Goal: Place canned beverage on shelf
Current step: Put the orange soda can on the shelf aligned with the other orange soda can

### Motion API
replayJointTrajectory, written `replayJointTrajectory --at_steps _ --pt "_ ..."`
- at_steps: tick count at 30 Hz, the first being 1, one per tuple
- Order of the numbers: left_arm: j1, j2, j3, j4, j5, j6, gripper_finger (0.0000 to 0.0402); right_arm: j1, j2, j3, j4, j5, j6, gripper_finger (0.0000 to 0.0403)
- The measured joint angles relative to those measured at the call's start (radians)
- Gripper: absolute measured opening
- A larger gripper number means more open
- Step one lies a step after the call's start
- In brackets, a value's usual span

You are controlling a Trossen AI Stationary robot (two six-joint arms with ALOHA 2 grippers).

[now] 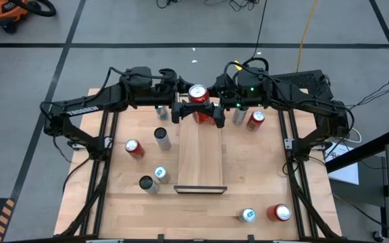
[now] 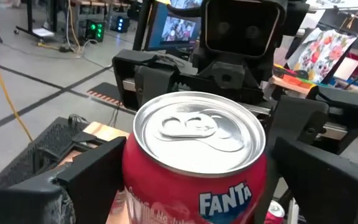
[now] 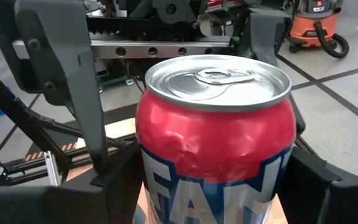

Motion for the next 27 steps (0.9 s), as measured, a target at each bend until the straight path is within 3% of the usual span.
replayJointTrajectory --at_steps 6,16,27 --pt "-0.004 0.0 0.0 0.002 -0.022 0.054 0.0381 0.0 0.0 0.0 -0.002 0.0 0.0 0.027" --pt "-0.013 0.0 0.0 0.001 0.007 0.08 0.0283 0.0 0.0 0.0 -0.002 -0.001 0.0 0.027" --pt "-0.015 0.0 0.0 -0.004 -0.002 0.084 0.0285 0.0 0.0 0.0 -0.012 -0.004 -0.007 0.027"
